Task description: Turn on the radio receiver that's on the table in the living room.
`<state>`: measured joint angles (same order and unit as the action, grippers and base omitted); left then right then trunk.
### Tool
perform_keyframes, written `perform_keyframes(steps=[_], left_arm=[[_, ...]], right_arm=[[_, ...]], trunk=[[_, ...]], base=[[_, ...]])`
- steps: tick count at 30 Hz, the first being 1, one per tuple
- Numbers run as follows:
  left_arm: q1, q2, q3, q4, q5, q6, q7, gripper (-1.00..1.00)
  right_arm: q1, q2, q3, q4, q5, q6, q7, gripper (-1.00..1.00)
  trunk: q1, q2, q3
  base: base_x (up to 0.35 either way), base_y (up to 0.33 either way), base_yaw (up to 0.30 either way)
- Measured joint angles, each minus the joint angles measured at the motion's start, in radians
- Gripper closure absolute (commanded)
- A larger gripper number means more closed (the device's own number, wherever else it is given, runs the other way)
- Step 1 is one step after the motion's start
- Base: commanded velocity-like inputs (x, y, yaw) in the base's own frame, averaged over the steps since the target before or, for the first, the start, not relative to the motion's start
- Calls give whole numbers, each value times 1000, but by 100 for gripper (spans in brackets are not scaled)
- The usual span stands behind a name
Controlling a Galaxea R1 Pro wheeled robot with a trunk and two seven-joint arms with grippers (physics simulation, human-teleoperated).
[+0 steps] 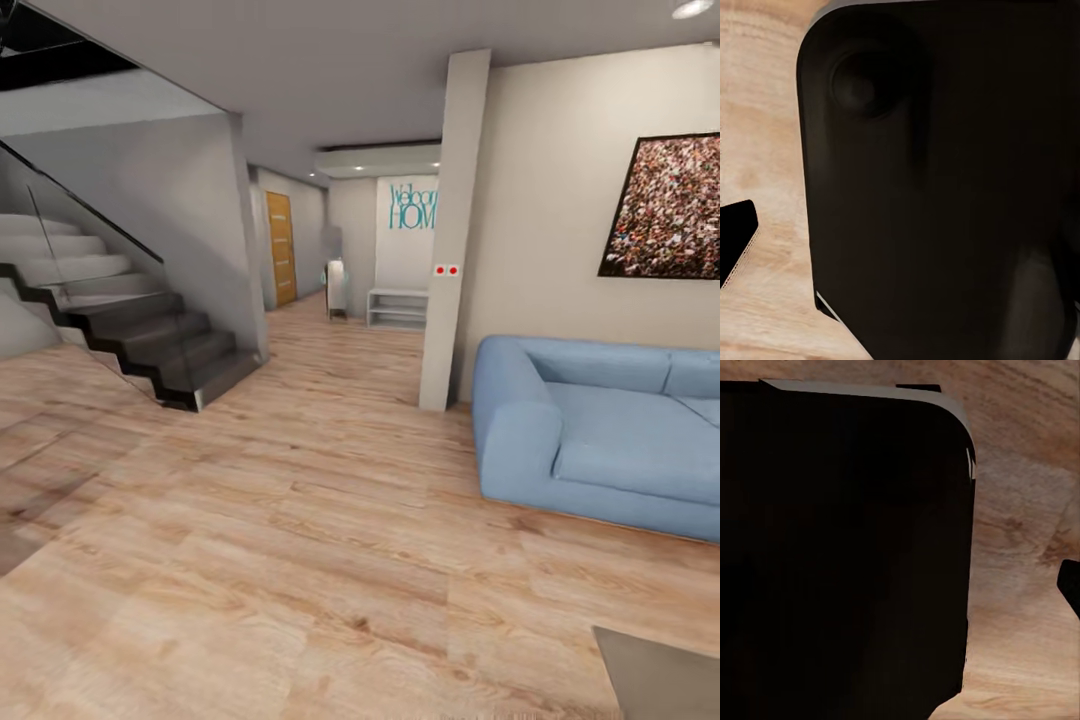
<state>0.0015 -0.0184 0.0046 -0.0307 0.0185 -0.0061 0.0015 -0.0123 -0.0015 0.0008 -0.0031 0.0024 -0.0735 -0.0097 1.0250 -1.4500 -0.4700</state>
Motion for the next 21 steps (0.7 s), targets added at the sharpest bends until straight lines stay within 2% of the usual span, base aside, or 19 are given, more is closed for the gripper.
perform_keyframes(steps=[15,21], left_arm=[[0,0,0,0,0,0,-1,-100],[0,1,-1,0,1,1,-3,-100]], right_arm=[[0,0,-2,0,-1,0,-1,-100],[0,0,-2,1,-1,1,-1,-100]], trunk=[[0,0,0],[0,0,0]], base=[[0,0,-282],[102,0,-91]])
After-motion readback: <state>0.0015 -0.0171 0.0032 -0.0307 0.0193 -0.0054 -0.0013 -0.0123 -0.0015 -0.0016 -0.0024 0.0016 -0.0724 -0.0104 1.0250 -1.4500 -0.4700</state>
